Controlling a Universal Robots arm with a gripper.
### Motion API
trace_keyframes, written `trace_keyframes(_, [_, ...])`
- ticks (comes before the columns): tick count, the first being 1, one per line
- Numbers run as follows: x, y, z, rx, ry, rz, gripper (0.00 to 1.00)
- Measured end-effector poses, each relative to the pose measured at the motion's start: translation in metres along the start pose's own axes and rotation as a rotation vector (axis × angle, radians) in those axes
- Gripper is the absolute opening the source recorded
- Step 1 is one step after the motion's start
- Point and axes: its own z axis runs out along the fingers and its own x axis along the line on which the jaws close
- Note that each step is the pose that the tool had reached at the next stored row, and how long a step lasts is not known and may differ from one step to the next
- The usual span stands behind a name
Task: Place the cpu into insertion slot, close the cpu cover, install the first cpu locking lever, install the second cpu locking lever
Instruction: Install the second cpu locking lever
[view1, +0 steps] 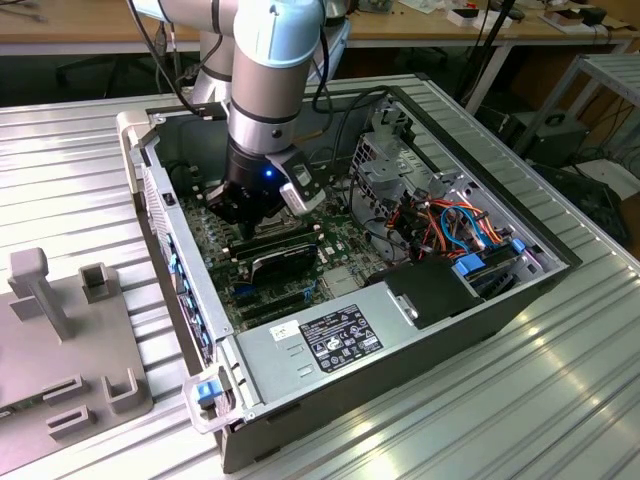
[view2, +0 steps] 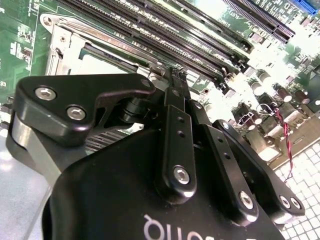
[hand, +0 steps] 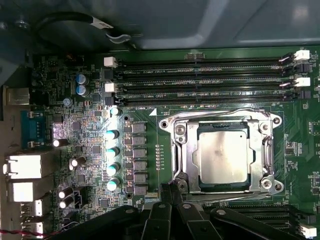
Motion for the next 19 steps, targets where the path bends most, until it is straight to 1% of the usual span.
trace_keyframes(9, [0.0000,0.0008,0.0026,-0.0009,0.0002,-0.003,0.11])
trace_keyframes(12, [-0.0001,-0.0004,0.0027,-0.0016,-0.0001,-0.003,0.11])
trace_keyframes(14, [-0.0001,-0.0017,0.0025,-0.0006,0.0001,-0.003,0.11])
trace_keyframes(19, [-0.0001,-0.0019,0.0022,-0.0011,0.0001,-0.003,0.11])
